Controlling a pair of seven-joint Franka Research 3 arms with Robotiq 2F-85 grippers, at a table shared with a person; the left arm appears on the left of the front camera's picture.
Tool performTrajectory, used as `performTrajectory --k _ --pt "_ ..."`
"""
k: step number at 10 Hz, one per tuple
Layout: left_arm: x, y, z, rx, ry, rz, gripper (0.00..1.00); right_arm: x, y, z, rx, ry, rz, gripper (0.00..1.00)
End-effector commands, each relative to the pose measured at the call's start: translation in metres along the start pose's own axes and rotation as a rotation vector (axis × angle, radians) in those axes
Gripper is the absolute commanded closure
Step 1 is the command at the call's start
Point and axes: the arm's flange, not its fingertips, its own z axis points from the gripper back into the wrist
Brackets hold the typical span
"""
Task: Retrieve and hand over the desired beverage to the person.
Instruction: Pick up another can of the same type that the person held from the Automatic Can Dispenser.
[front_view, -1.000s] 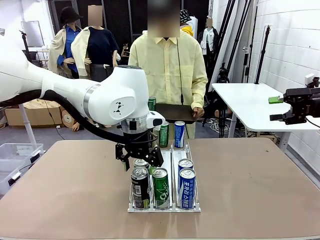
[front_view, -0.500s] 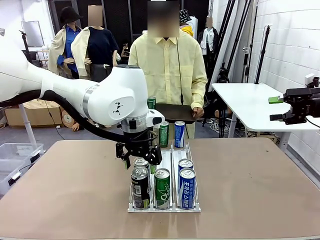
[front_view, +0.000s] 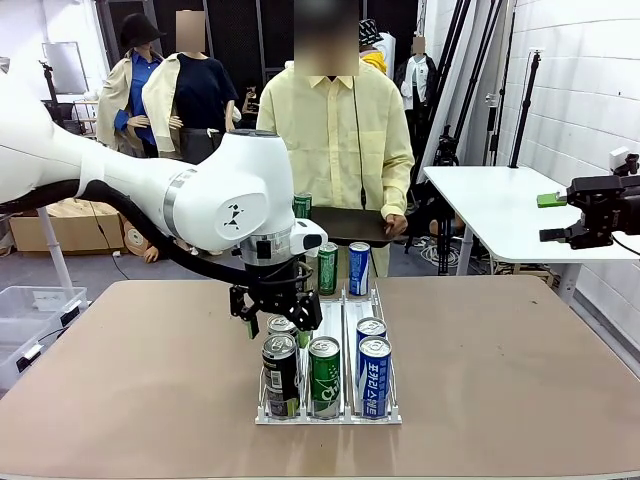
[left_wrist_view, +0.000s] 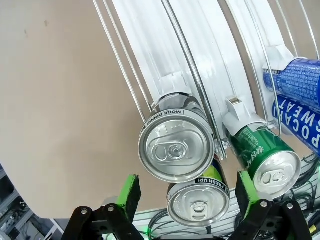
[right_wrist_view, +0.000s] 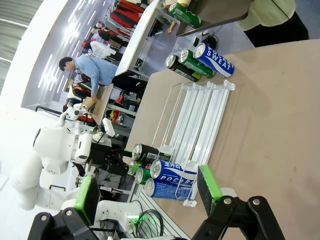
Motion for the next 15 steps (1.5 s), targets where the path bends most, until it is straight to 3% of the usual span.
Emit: performTrajectory --k 1,14,15 --pt "-0.004 -0.003 -0.007 0.021 0.016 0.023 0.0 0.001 0.001 0.0 0.009 0.001 -0.003 0.0" --pt "-0.003 -0.011 -0.02 0.0 0.077 0.078 0.0 0.001 0.001 0.0 0.009 0.001 -0.003 0.0" --pt "-0.002 -0.01 -0.02 -0.005 0.075 0.071 0.04 0.001 0.001 0.0 0.009 0.001 -0.003 0.0"
